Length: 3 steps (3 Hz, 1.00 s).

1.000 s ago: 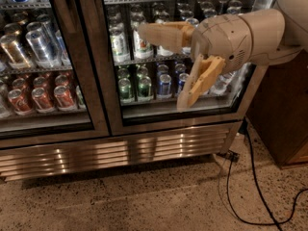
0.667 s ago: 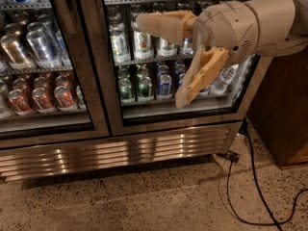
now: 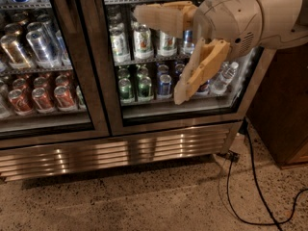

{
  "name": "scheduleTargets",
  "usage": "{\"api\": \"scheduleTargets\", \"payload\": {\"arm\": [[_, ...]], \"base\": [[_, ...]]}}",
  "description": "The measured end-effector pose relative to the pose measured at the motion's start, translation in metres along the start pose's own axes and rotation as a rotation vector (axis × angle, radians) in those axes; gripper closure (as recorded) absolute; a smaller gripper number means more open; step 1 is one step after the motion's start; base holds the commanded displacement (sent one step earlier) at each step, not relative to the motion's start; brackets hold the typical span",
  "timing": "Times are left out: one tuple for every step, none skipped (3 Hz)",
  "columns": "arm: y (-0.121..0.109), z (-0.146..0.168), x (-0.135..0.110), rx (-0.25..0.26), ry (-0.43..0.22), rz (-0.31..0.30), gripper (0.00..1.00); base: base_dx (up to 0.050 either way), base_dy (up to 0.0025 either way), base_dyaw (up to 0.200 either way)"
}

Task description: Open left fridge door

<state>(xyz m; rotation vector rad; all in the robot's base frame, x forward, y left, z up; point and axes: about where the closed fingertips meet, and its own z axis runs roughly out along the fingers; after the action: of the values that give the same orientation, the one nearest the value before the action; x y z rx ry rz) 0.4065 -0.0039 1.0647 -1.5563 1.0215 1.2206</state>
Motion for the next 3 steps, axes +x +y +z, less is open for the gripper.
{"api": "scheduleTargets", "payload": {"arm": [[-0.0104, 0.0074, 0.0273, -0.025, -0.062, 0.035, 0.00], [-0.0113, 0.0088, 0.0270, -0.025, -0.065, 0.041, 0.00], [-0.0126, 0.0106, 0.0267, -0.024, -0.071, 0.051, 0.00]], "base": [[0.000, 0.00000, 0.000], [0.000, 0.00000, 0.000], [0.000, 0.00000, 0.000]]}}
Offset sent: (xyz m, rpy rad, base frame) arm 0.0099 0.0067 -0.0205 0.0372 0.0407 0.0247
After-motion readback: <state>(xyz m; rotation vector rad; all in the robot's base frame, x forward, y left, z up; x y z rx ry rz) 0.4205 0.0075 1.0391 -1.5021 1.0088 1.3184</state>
